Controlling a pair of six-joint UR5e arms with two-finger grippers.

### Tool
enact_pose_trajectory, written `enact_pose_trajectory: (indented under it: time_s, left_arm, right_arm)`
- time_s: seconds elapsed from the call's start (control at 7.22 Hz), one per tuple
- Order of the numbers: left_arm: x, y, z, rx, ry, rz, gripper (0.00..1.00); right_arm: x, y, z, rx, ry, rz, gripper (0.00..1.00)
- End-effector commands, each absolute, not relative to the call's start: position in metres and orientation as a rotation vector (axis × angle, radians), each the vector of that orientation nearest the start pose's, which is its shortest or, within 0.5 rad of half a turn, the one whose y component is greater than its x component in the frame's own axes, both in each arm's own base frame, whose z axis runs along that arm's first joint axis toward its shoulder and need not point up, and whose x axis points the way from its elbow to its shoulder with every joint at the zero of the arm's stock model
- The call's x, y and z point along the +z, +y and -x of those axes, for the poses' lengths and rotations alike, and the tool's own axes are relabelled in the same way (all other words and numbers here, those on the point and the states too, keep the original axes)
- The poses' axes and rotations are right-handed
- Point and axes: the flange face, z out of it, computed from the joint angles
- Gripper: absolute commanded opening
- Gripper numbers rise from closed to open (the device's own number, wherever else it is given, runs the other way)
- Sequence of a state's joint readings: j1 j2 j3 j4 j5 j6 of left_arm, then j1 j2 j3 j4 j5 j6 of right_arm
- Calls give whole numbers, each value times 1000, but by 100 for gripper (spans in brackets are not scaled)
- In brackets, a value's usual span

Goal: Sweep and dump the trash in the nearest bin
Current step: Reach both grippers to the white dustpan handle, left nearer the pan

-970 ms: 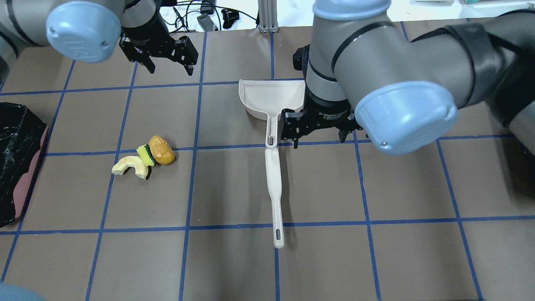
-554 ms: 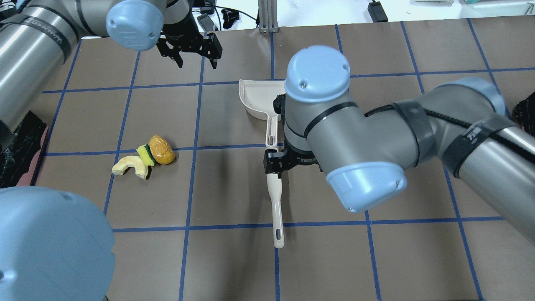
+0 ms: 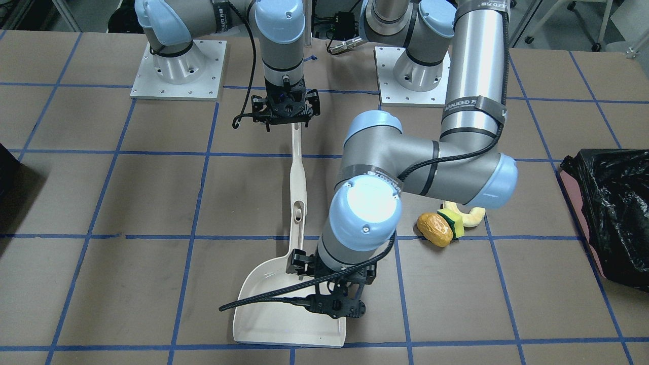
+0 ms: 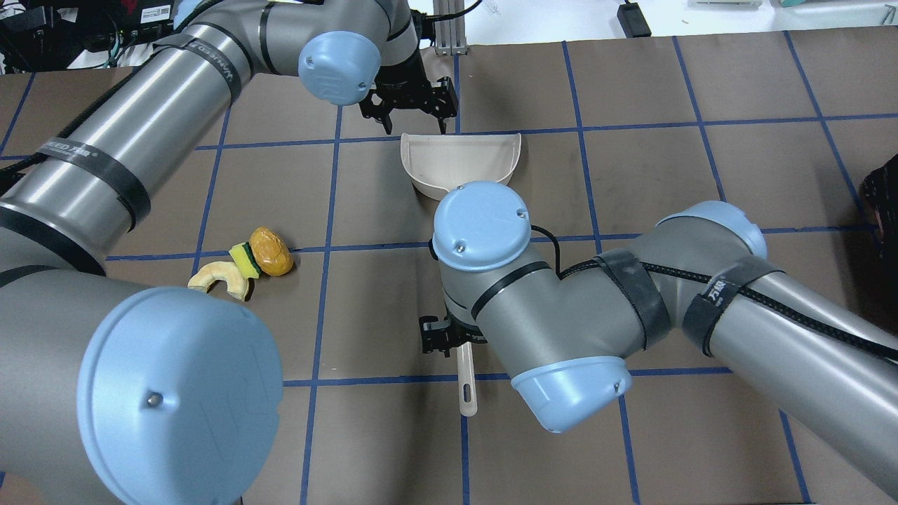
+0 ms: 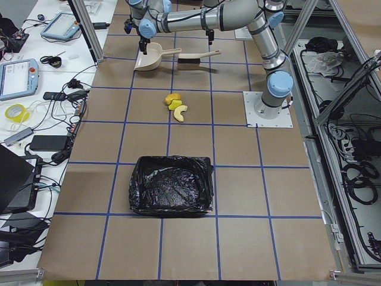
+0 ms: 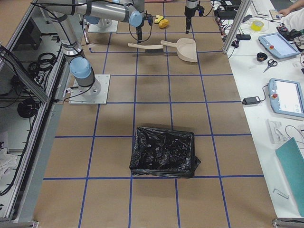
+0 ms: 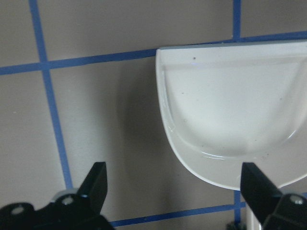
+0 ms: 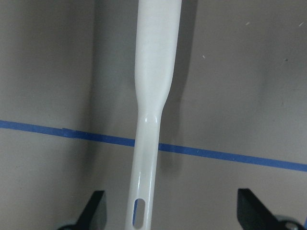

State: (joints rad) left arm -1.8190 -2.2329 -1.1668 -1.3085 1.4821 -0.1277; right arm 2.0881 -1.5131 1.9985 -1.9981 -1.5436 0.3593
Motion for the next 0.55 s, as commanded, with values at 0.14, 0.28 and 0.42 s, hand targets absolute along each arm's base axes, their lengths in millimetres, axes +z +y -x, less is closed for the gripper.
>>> enact_pose_trajectory:
  time_s: [0.14,0.28,0.42]
  left_arm:
    - [248,-631,361,219,3188,-263,100]
    - [231,-612,369,272,3167,-276,100]
    - [225,-610,373,278,3171,-269,100]
  right_arm:
    - [263,-315,-354,163,3144,293,96]
    - [256,-309,-354,171,3143,300,96]
    - [253,-304,-357,180,3144,316,93]
